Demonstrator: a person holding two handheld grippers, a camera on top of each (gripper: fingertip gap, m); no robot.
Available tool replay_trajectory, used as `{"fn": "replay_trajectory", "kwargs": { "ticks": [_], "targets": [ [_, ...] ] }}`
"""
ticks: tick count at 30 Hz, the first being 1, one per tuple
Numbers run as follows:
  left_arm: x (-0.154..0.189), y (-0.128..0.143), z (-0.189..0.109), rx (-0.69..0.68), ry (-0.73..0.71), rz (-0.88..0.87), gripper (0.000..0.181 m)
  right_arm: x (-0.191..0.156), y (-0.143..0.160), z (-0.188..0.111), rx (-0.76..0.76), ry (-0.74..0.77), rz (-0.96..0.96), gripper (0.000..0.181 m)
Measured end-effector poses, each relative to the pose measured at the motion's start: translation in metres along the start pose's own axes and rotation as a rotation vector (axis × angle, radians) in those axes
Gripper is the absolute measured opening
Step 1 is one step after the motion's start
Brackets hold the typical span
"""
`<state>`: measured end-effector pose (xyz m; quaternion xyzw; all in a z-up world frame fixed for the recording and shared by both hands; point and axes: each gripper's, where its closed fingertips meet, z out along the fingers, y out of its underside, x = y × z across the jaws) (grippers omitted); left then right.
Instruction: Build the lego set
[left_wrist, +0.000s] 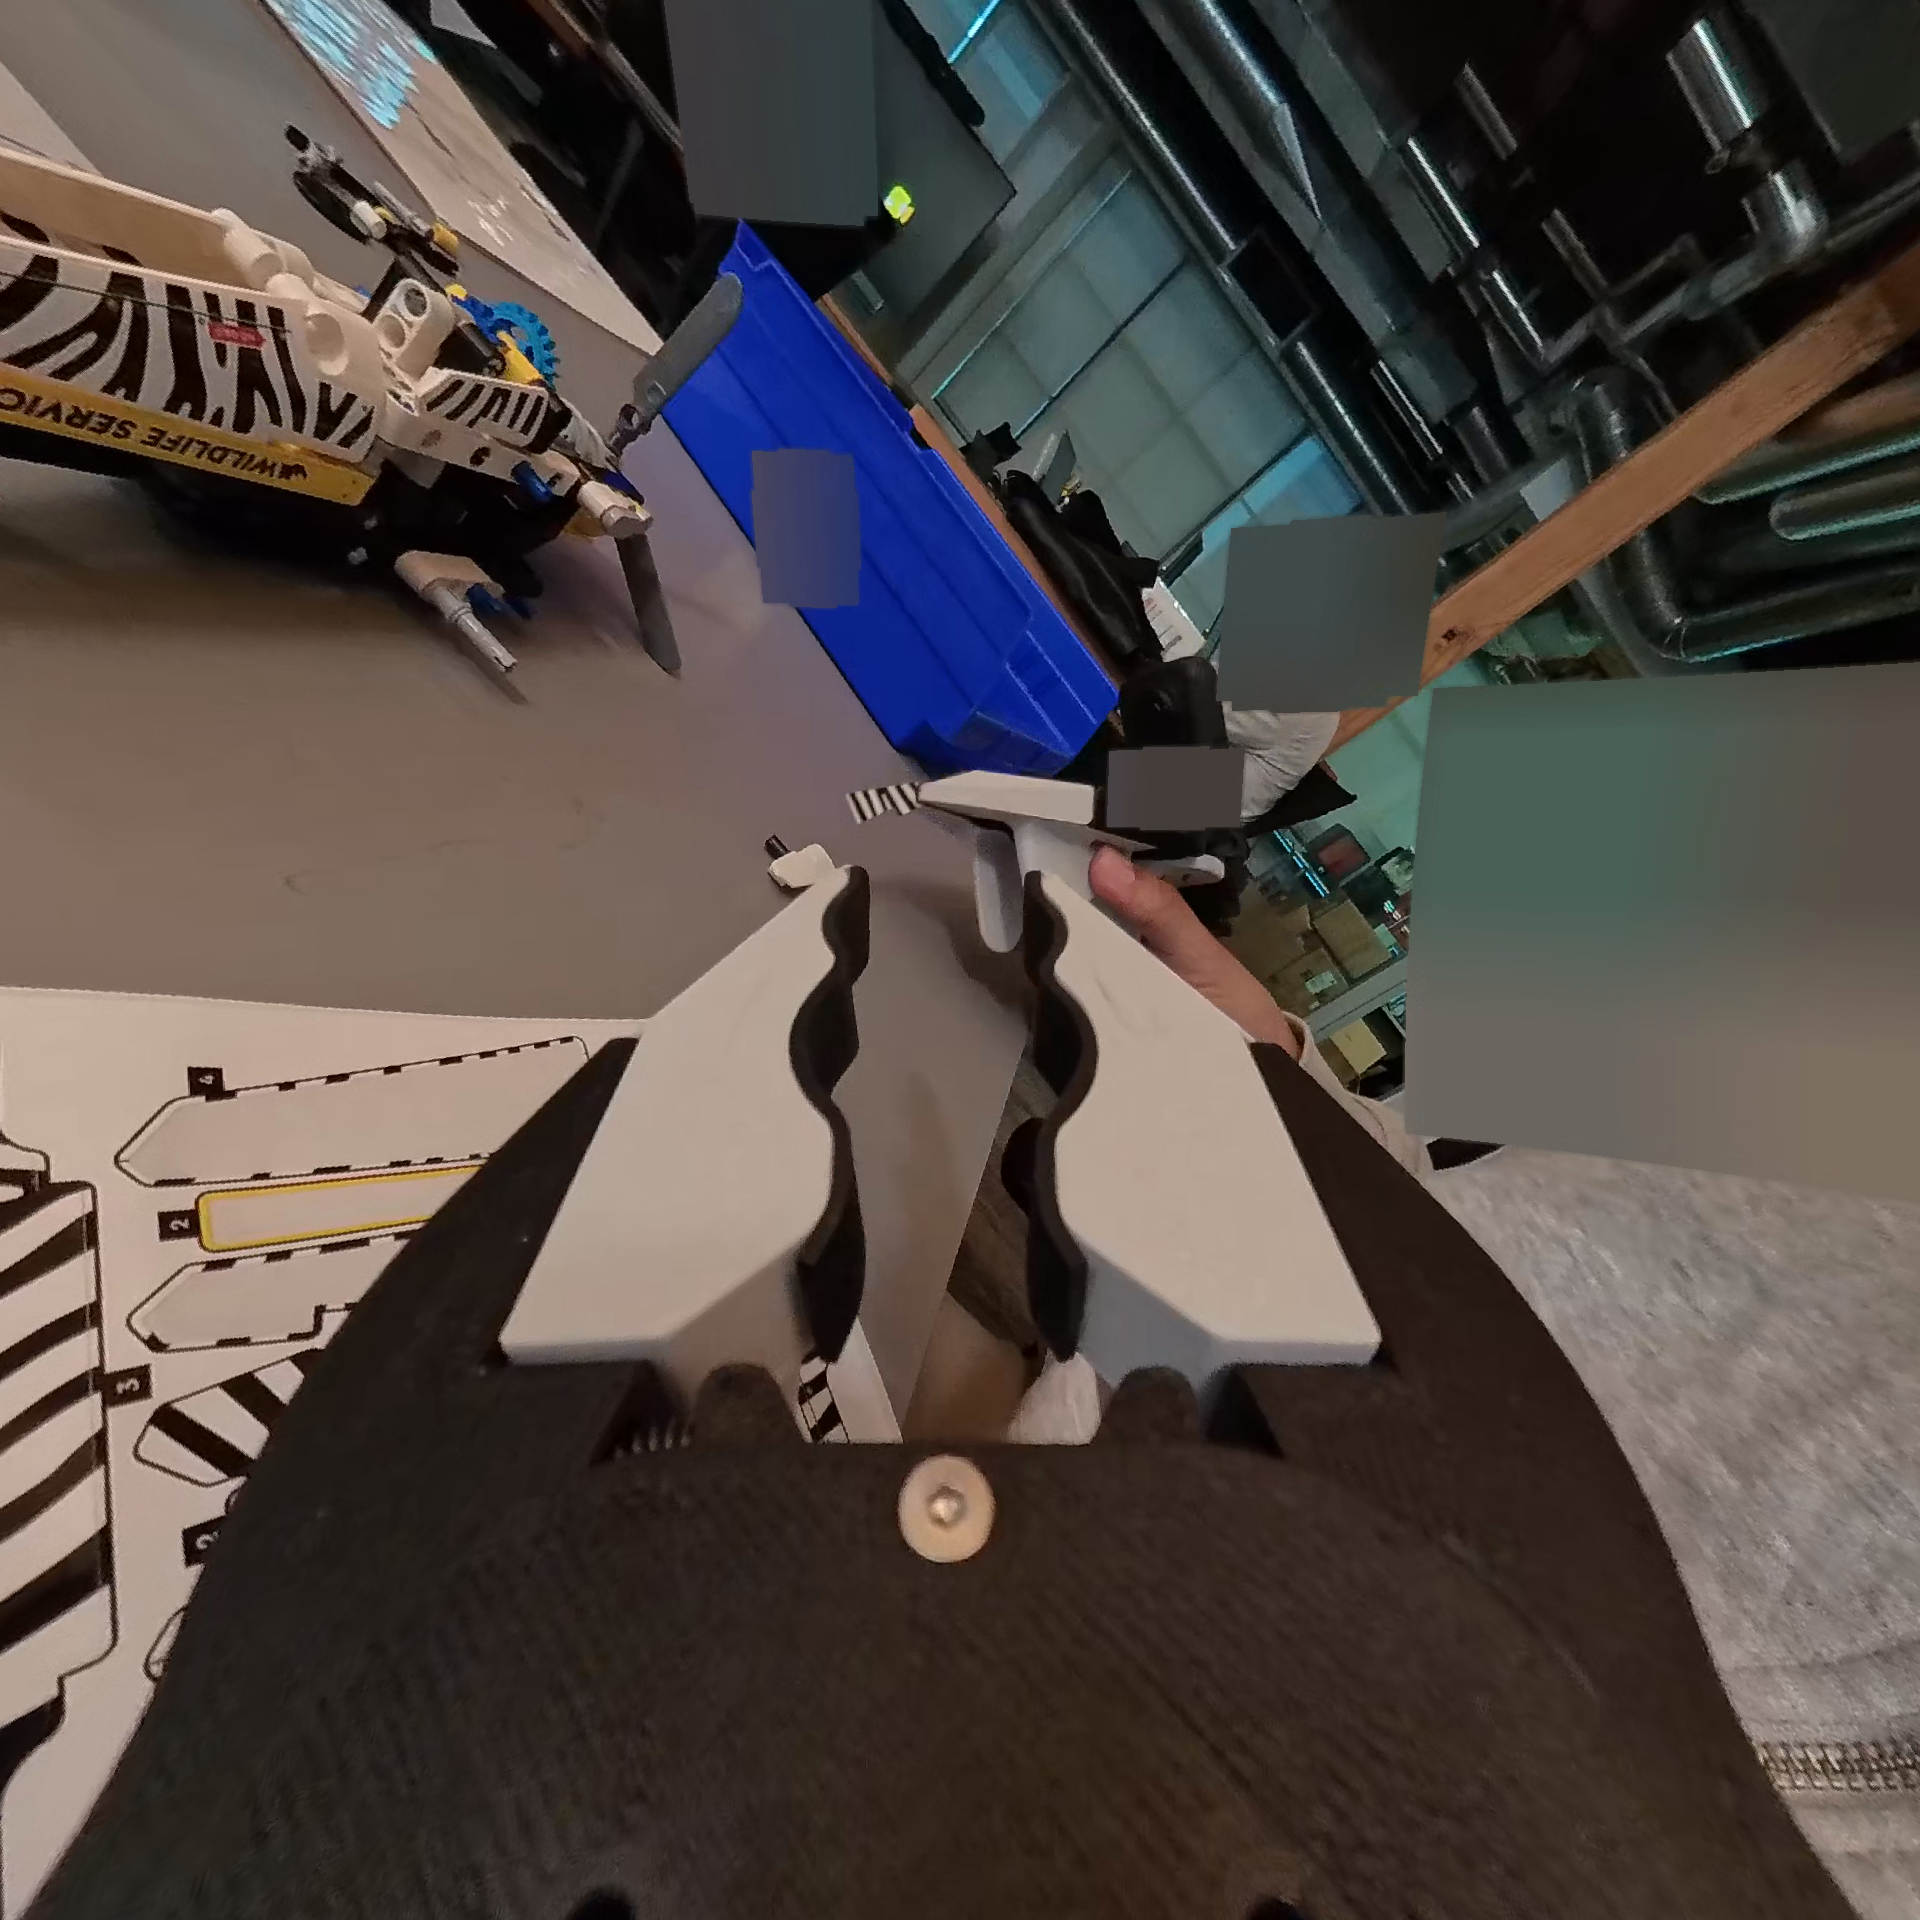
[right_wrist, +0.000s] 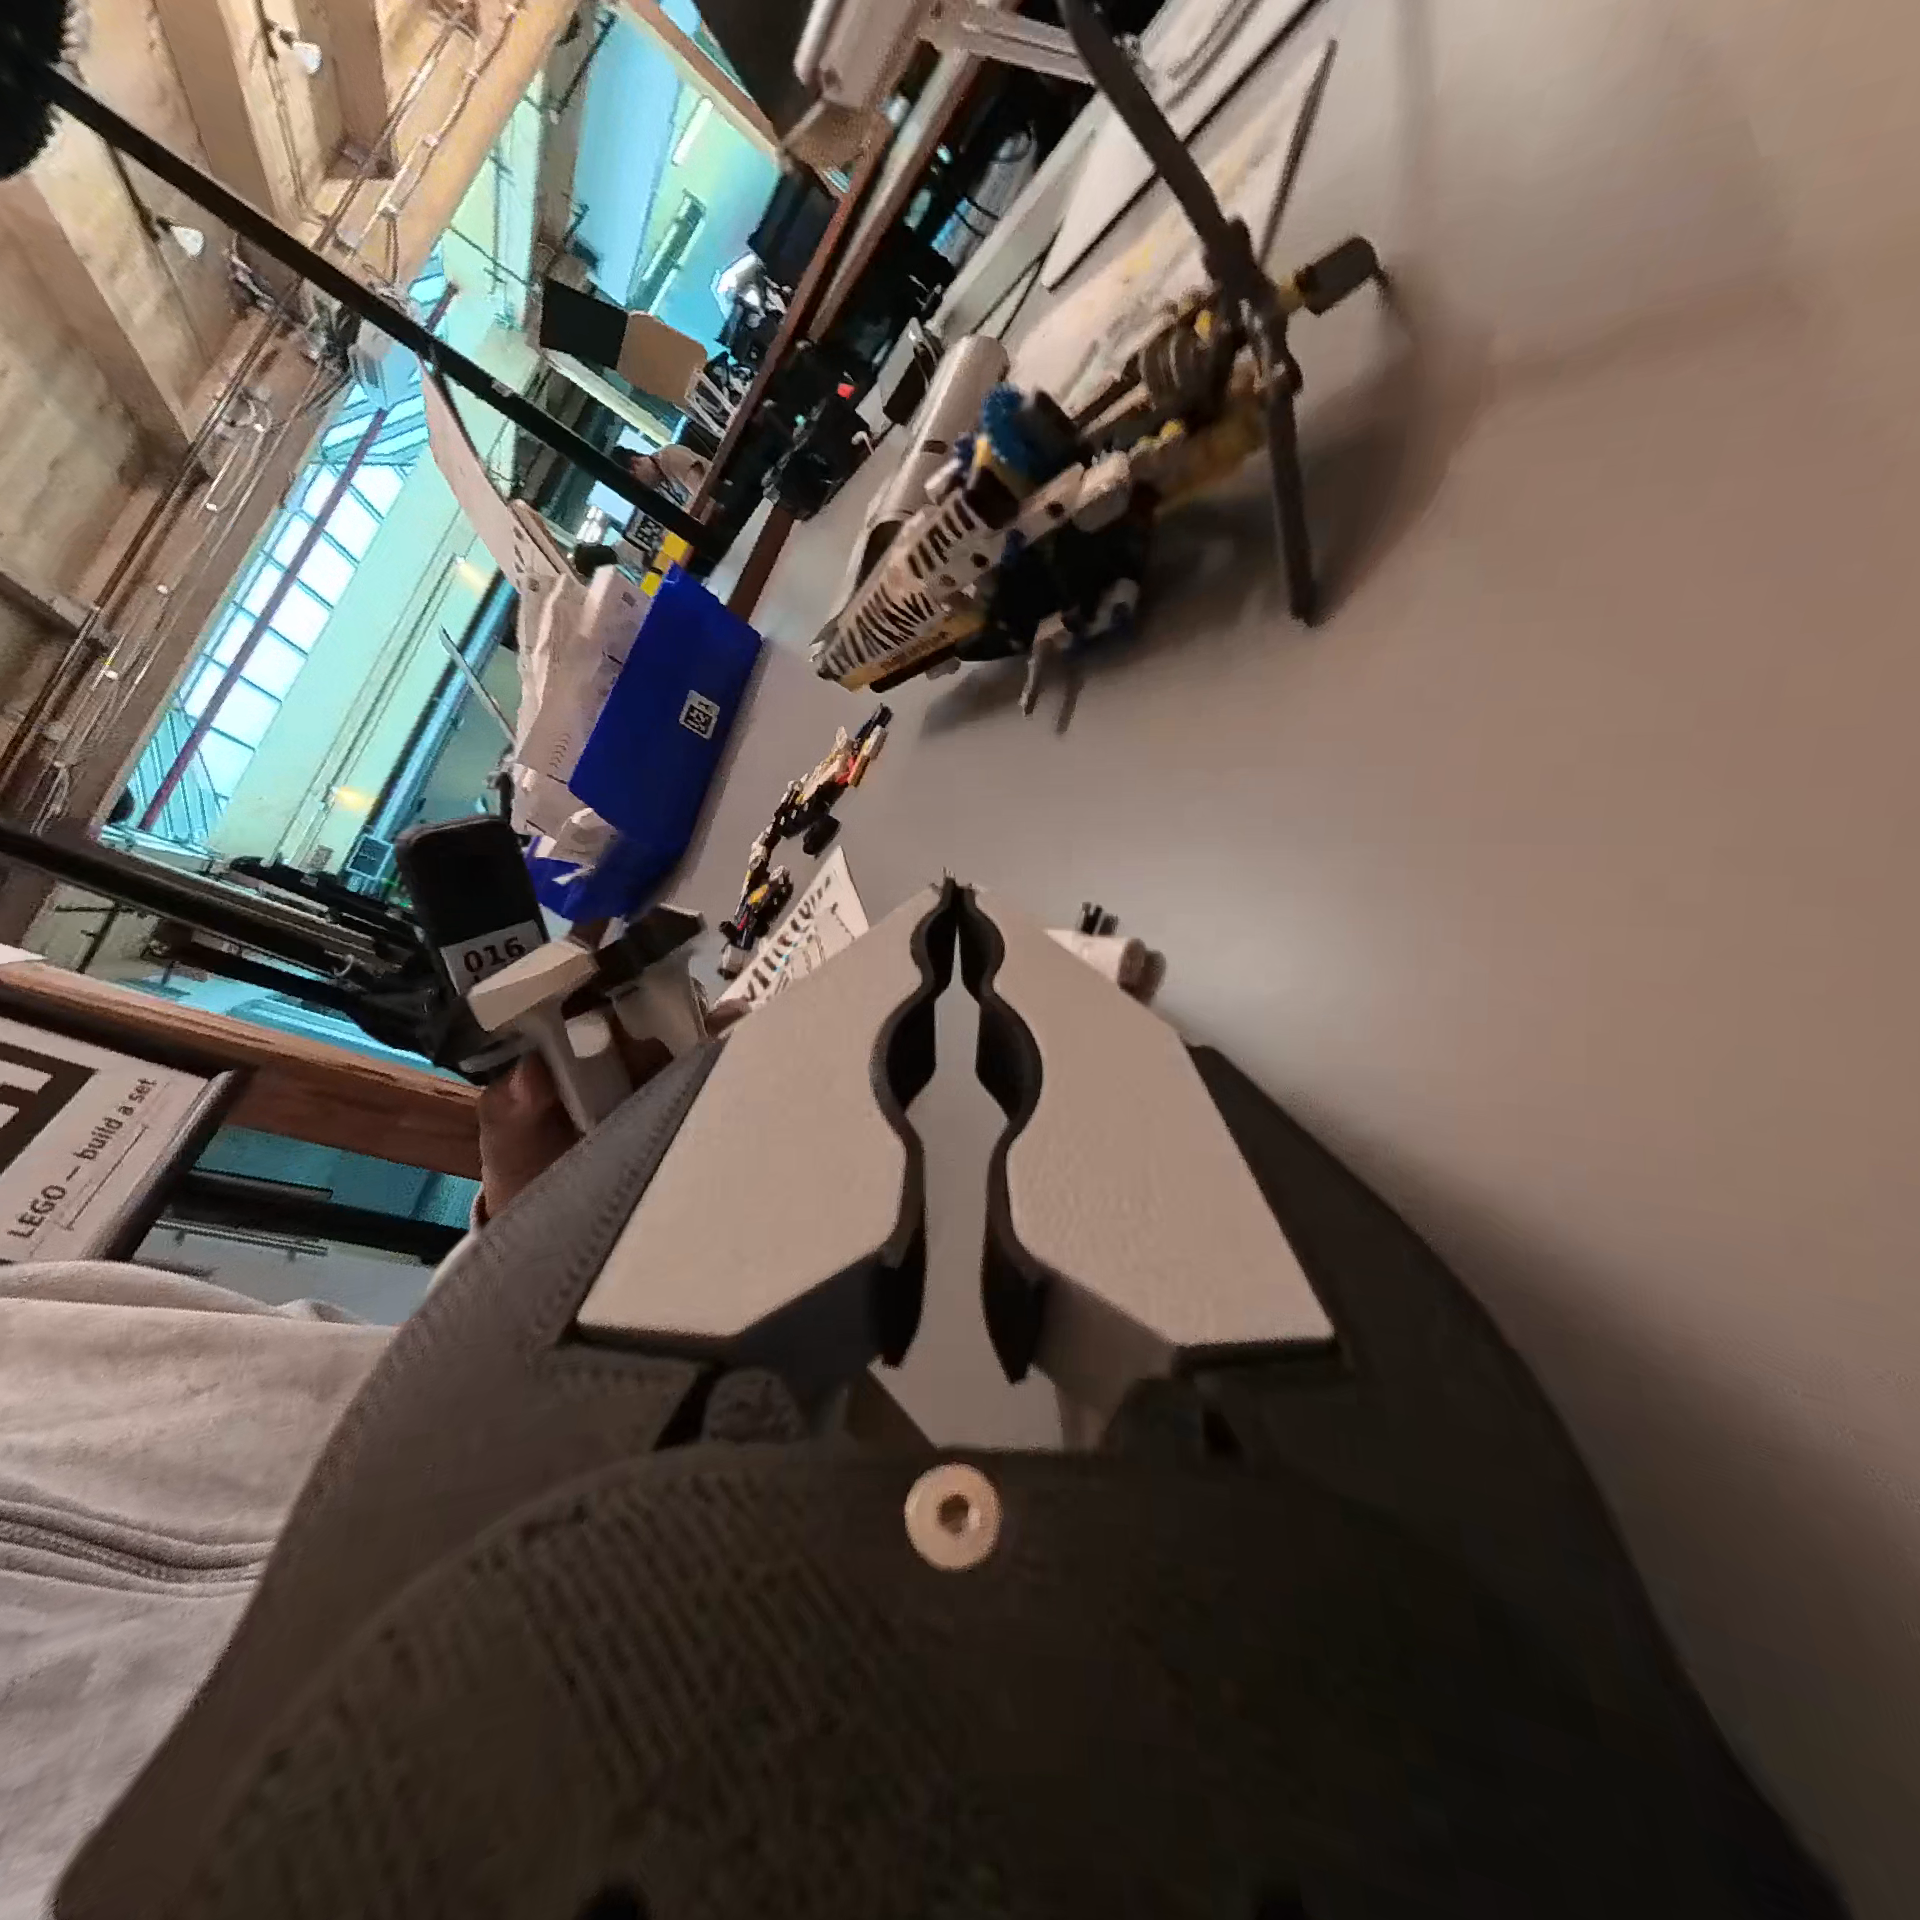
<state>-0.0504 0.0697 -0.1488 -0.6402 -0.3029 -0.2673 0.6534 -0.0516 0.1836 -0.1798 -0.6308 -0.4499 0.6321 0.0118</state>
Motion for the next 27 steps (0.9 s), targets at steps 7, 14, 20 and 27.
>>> {"fn": "replay_trajectory", "kwargs": {
  "ticks": [7,14,20,27],
  "targets": [
    [0.001,0.007,0.004,-0.041,-0.015,0.039,0.028,0.013,0.010,0.003,-0.043,0.097,-0.002,0.000],
    [0.001,0.015,0.009,-0.091,-0.039,0.095,0.028,0.011,0.009,0.001,-0.023,0.071,0.012,0.000],
    [0.006,0.016,0.016,-0.117,-0.038,0.134,0.028,0.011,0.001,-0.006,0.009,0.061,0.003,0.000],
    [0.014,0.013,0.027,-0.147,-0.025,0.199,0.028,0.007,0.000,-0.005,0.020,0.034,-0.008,0.000]
  ]
}}
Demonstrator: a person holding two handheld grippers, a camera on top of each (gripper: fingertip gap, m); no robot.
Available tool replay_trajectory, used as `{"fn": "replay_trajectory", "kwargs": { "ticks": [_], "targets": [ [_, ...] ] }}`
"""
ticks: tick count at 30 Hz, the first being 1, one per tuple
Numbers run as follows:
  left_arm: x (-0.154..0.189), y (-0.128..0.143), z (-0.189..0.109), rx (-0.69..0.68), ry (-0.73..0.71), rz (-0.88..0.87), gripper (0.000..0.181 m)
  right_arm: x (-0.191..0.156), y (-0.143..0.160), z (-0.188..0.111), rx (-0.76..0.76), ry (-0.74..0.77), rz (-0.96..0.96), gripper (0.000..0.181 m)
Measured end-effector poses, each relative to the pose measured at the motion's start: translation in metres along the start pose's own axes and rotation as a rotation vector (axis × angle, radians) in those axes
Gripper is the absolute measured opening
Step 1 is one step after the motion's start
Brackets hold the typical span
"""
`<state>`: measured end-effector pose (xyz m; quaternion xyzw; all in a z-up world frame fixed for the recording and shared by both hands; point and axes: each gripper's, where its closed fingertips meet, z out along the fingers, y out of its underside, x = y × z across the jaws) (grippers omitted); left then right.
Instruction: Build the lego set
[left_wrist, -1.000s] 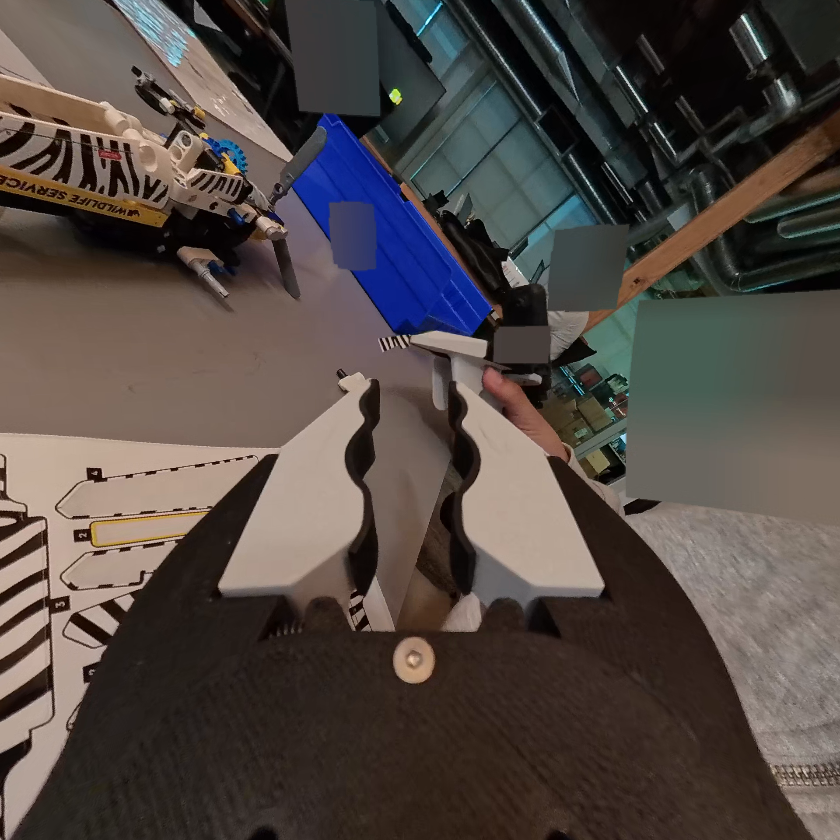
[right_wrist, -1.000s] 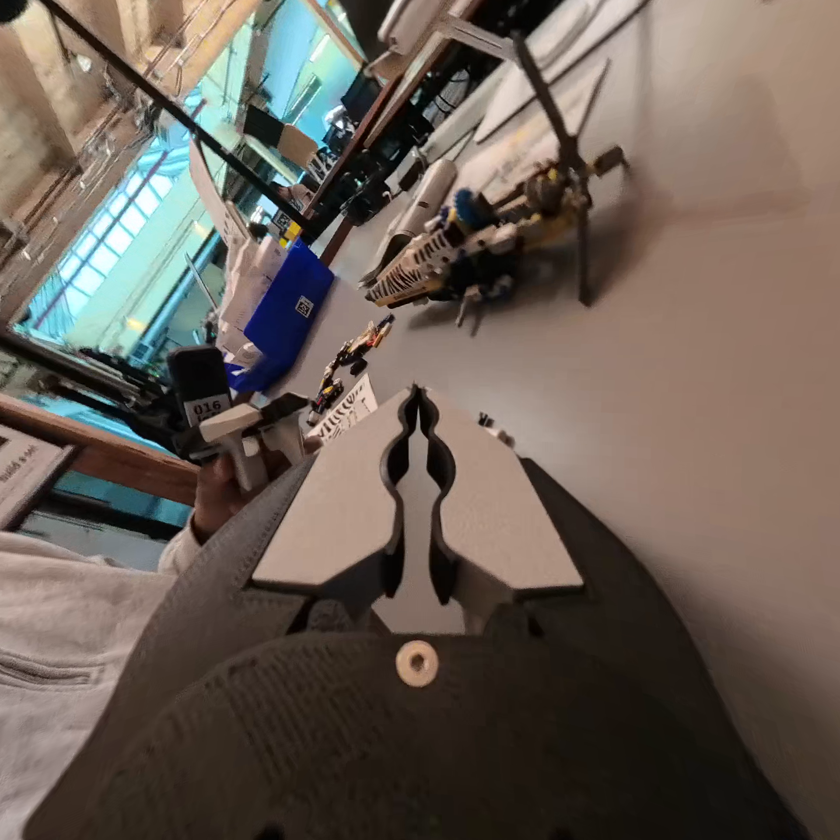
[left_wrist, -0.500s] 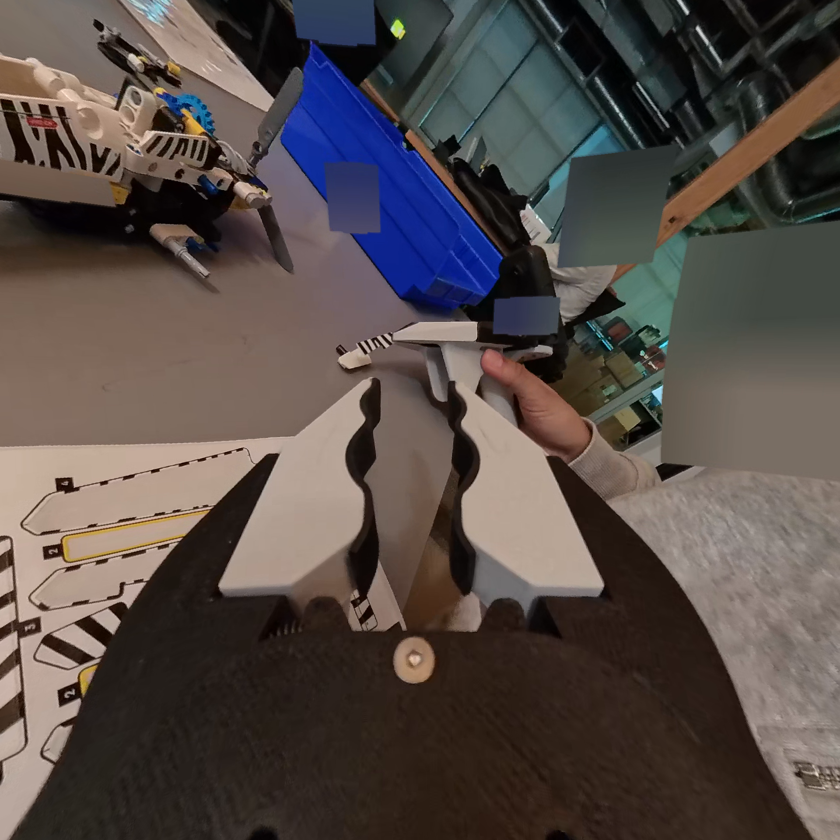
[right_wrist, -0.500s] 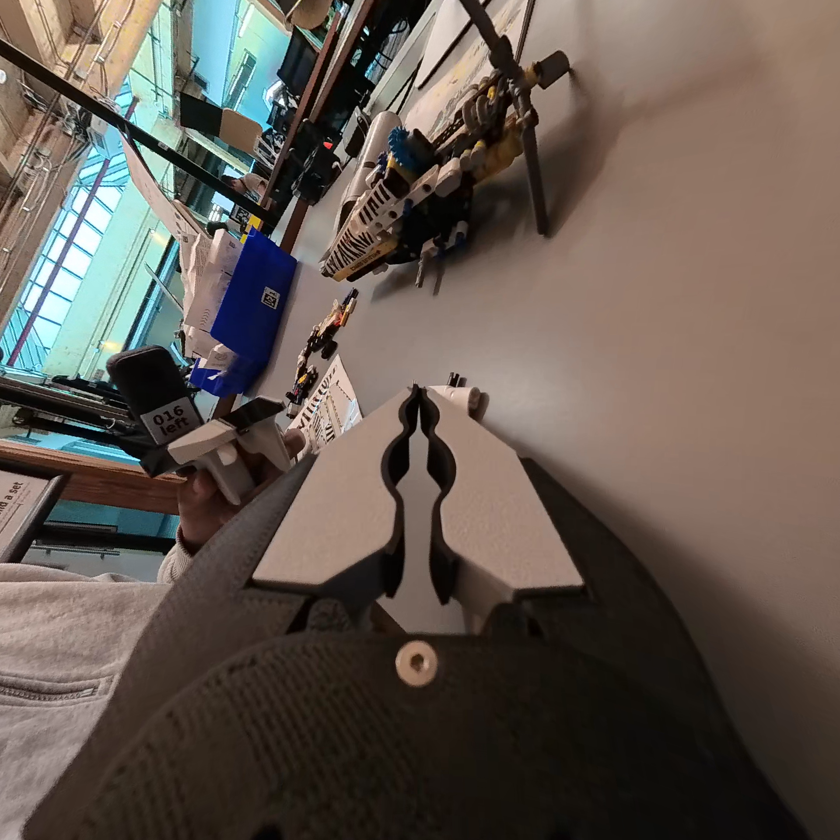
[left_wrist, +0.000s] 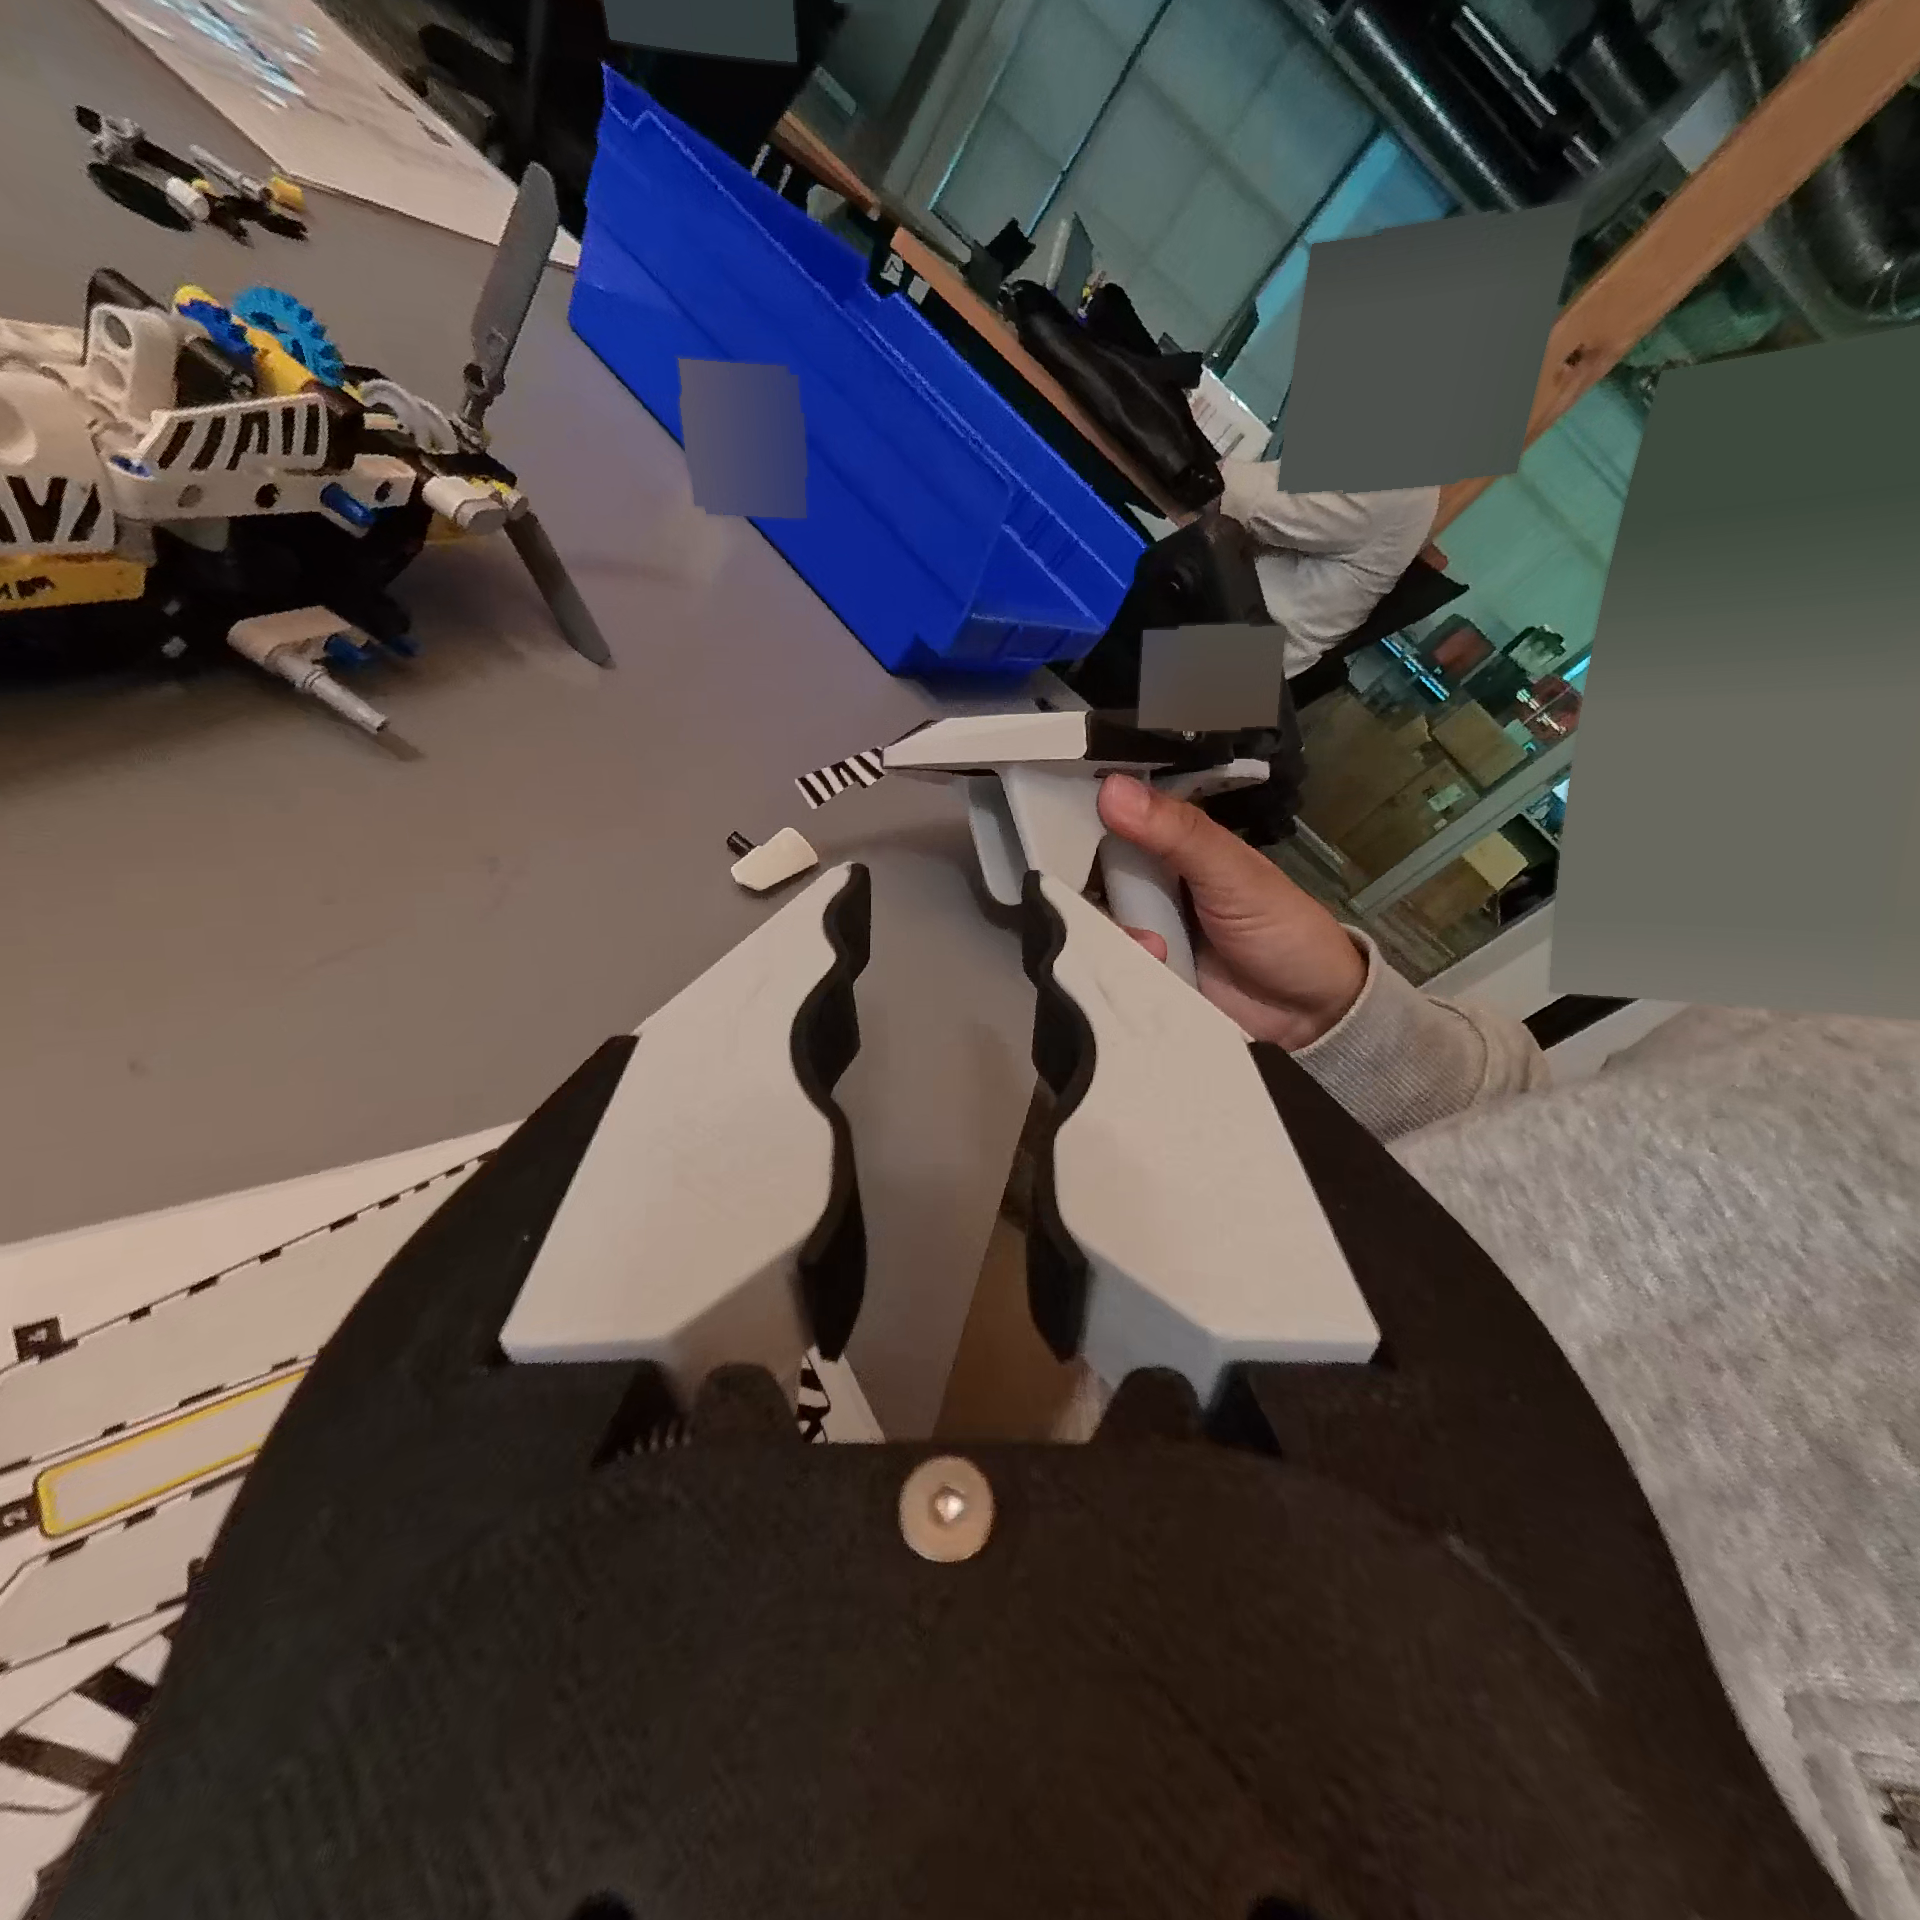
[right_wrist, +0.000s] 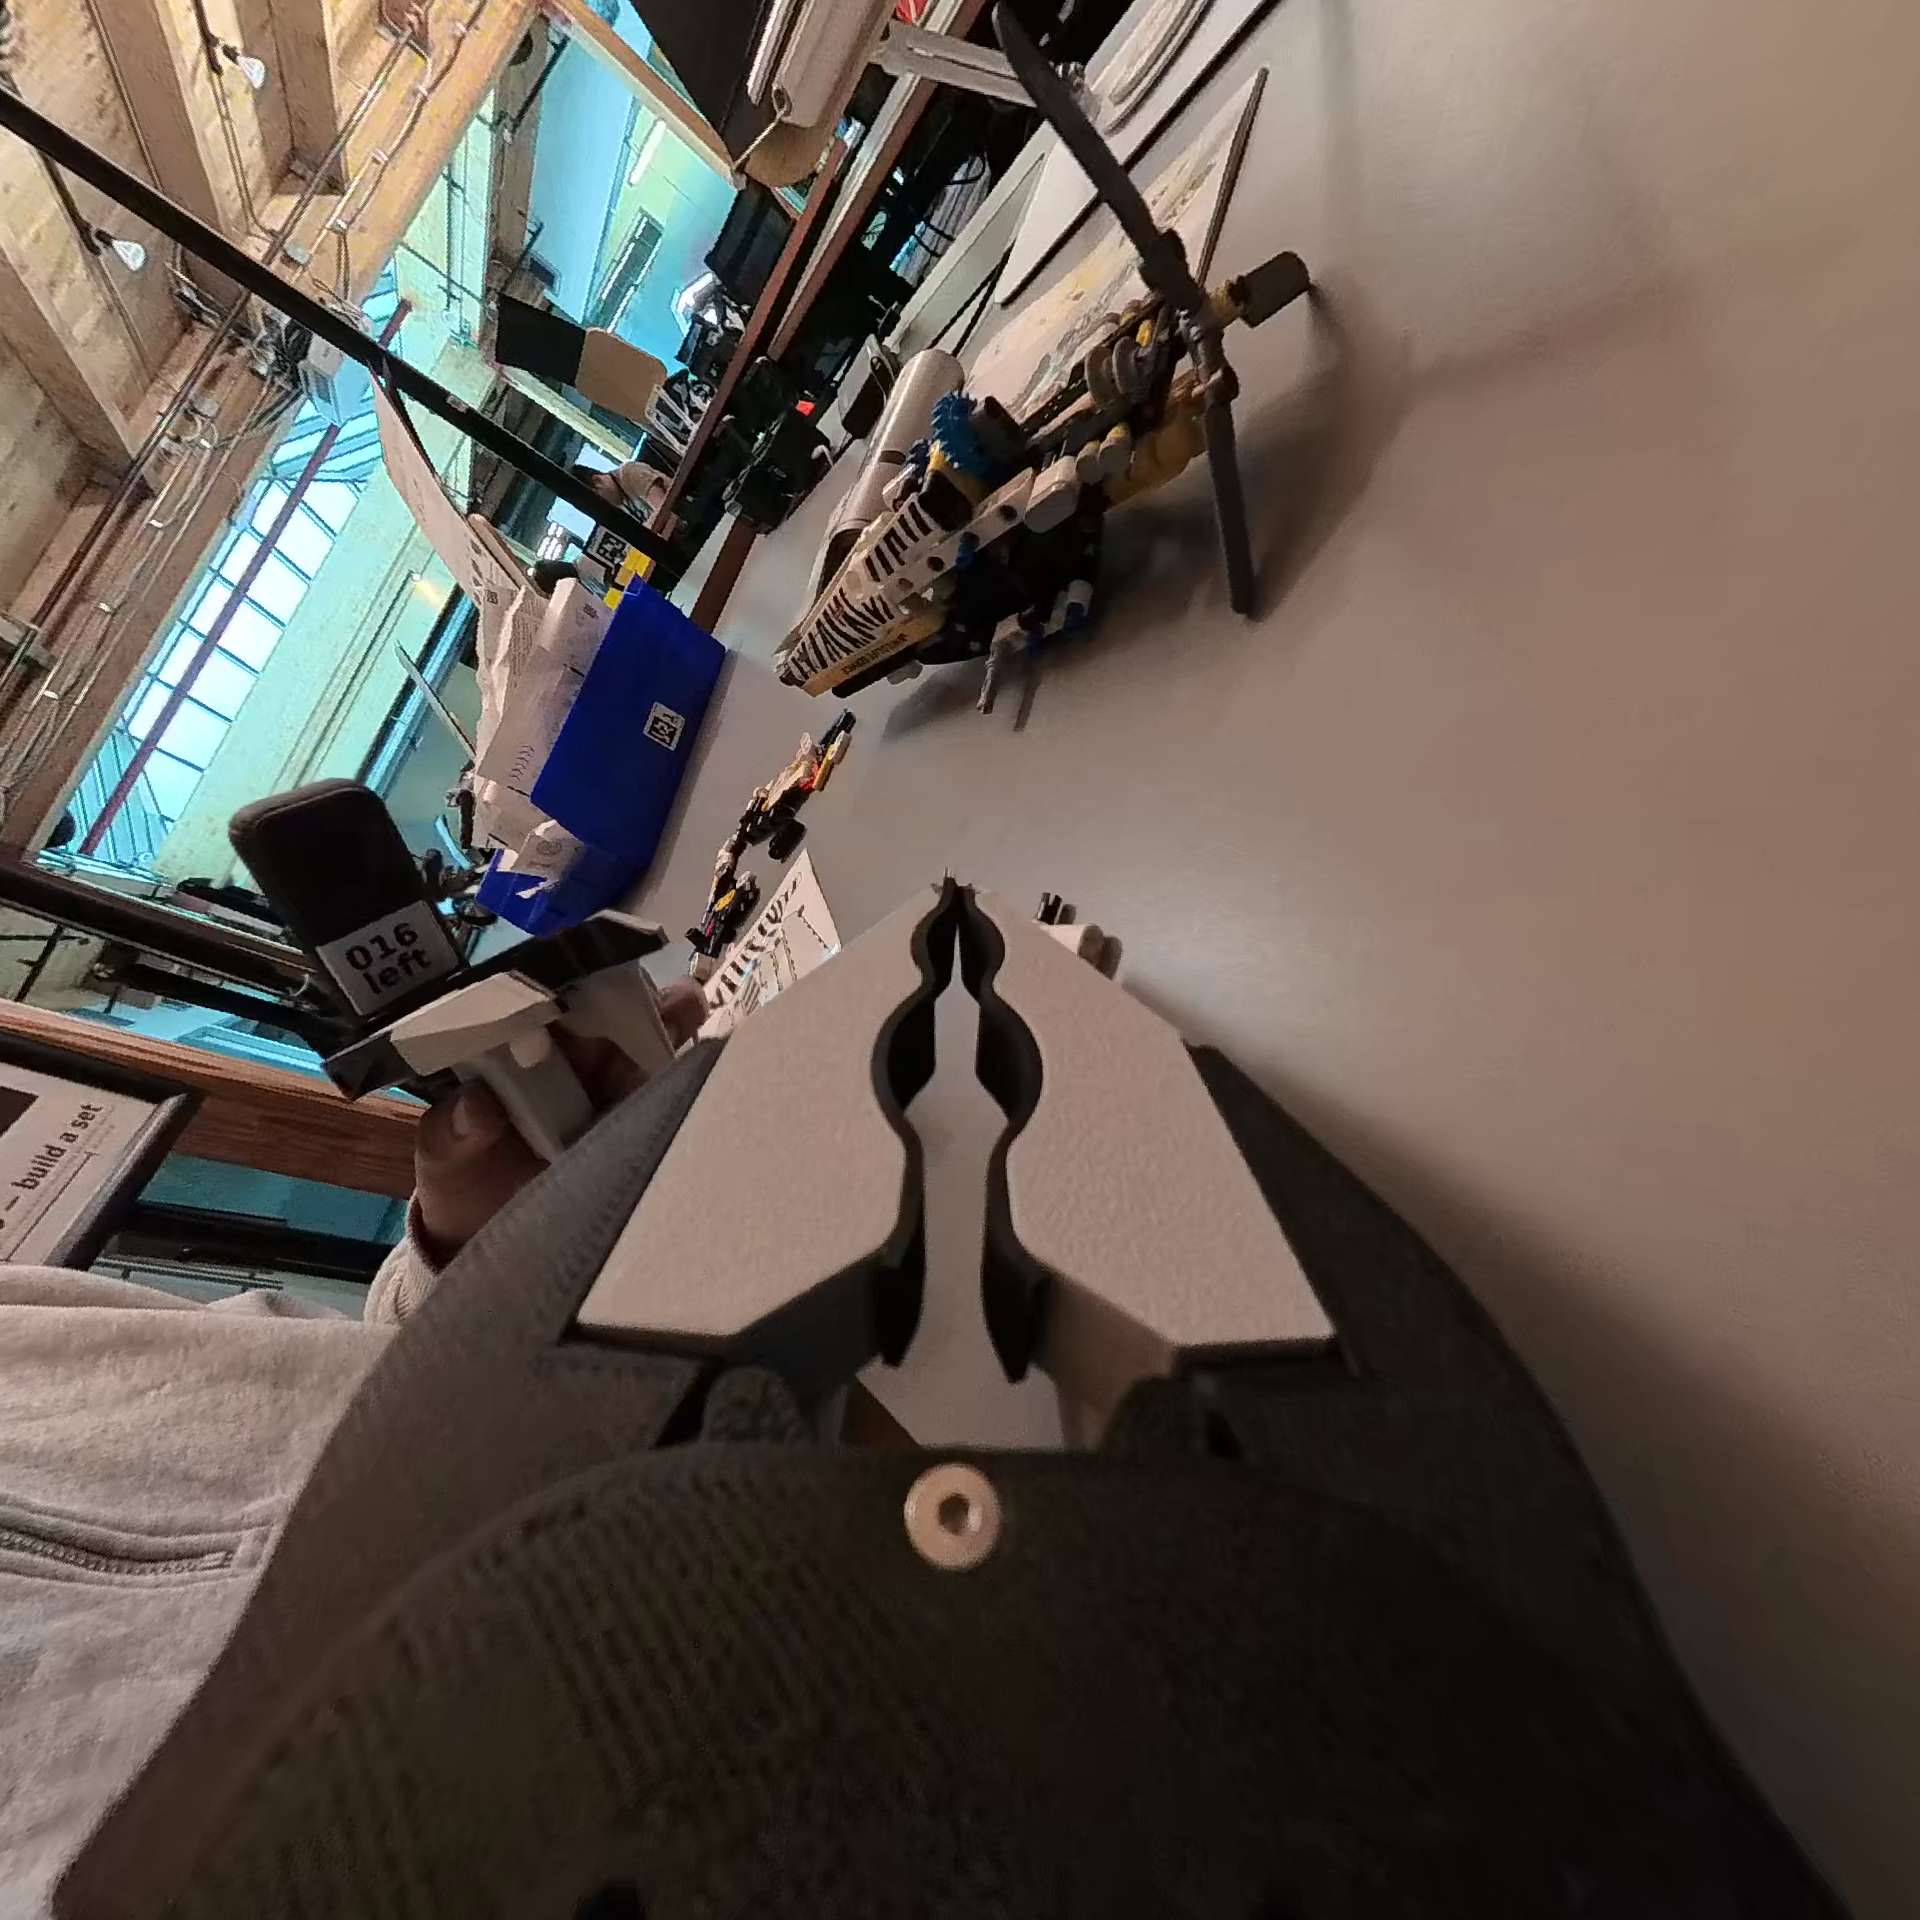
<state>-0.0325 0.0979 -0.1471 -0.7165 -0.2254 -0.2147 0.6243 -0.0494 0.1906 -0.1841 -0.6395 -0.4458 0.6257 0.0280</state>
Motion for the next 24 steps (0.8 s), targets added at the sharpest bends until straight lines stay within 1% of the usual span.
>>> {"fn": "replay_trajectory", "kwargs": {
  "ticks": [5,9,13,19,21,24],
  "targets": [
    [-0.005,0.001,0.002,-0.003,-0.026,0.020,0.027,0.000,-0.001,0.001,0.000,-0.008,-0.012,0.000],
    [-0.006,0.005,-0.001,-0.049,-0.040,0.019,0.026,0.000,-0.002,0.001,0.002,-0.016,-0.013,0.000],
    [-0.014,0.007,-0.010,-0.089,-0.108,0.063,0.025,-0.001,-0.001,0.001,-0.004,-0.021,-0.019,0.000],
    [-0.029,0.035,-0.031,-0.276,-0.235,0.094,0.028,0.000,0.001,0.002,-0.020,-0.026,-0.005,0.000],
    [-0.034,0.042,-0.037,-0.314,-0.281,0.120,0.029,0.000,0.001,0.002,-0.019,-0.028,-0.004,0.000],
    [-0.044,0.049,-0.039,-0.334,-0.338,0.150,0.030,0.000,0.002,0.003,-0.023,-0.029,-0.003,0.000]
  ]
}}
